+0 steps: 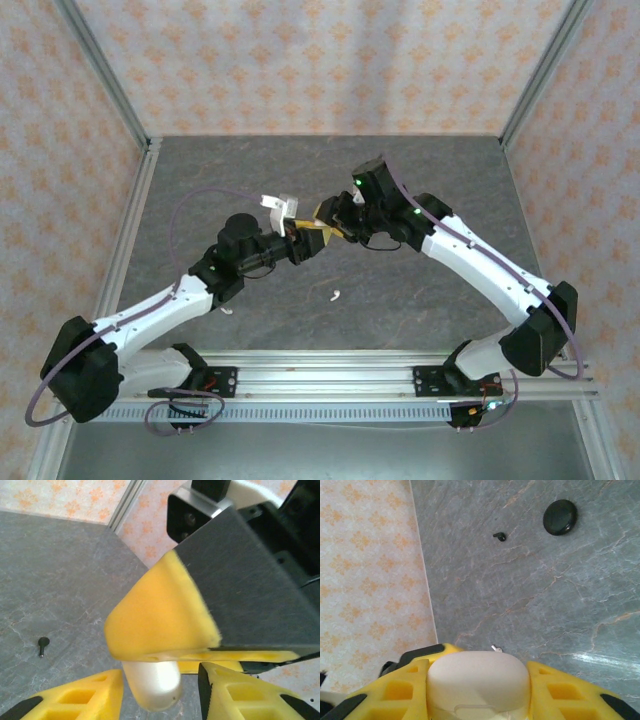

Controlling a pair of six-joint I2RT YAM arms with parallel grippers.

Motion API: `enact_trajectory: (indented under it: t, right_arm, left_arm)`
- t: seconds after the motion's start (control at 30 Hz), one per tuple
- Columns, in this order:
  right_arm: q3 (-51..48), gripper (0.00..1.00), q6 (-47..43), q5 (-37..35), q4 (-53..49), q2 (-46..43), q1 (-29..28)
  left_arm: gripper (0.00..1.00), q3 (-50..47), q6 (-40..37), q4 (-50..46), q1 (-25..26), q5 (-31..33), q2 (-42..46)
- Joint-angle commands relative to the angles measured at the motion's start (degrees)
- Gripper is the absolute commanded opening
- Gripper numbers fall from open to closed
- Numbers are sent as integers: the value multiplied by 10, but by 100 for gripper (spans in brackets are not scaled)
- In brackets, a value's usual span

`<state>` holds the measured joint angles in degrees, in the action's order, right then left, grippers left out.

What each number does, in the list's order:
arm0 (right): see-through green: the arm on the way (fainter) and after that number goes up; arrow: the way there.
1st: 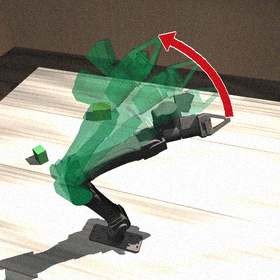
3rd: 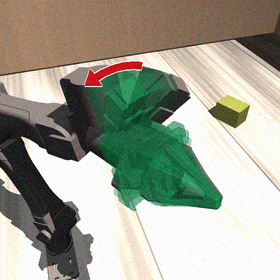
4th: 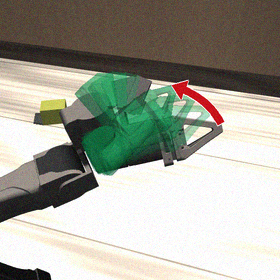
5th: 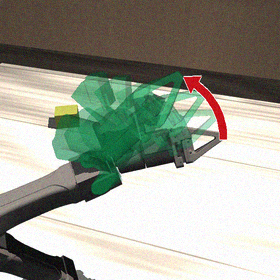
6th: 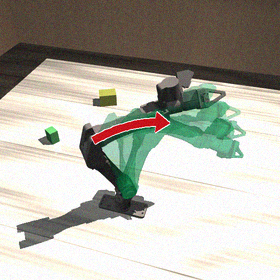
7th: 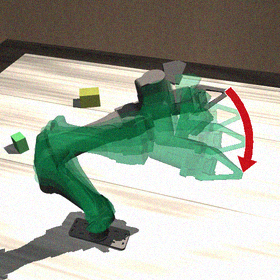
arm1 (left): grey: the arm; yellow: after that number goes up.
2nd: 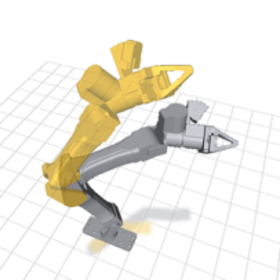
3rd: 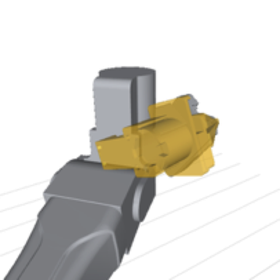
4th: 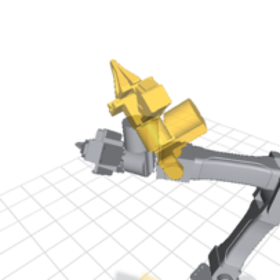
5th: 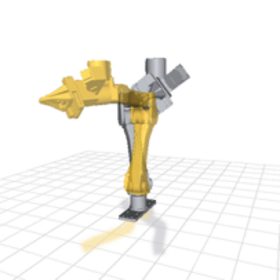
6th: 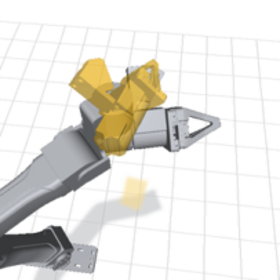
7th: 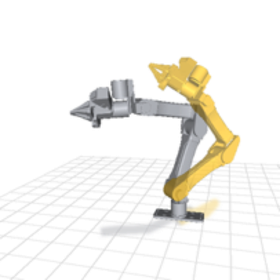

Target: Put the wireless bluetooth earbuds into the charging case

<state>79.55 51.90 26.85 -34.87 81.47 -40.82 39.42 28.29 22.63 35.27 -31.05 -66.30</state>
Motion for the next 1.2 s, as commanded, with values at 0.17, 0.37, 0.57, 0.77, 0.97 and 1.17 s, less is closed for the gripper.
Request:
enact_trajectory:
  t: [0.17,0.37,0.57,0.77,0.97,1.17]
  right_arm:
    - [-1,38,4,18,16,-16,1]
    - [-21,46,-6,13,36,-25,1]
    - [-23,63,-18,19,72,-30,1]
    - [-35,71,-43,11,110,-63,3]
    - [-56,73,-50,14,157,-107,17]
    - [-86,69,-55,57,235,-134,33]
  left_arm:
    - [23,28,15,25,5,16,-19]
    - [5,48,20,-9,5,21,-20]
    - [1,26,48,3,4,42,-7]
    - [0,23,78,1,-20,9,3]
    - [0,21,131,30,-62,-45,17]
    - [0,32,158,29,-77,-94,41]
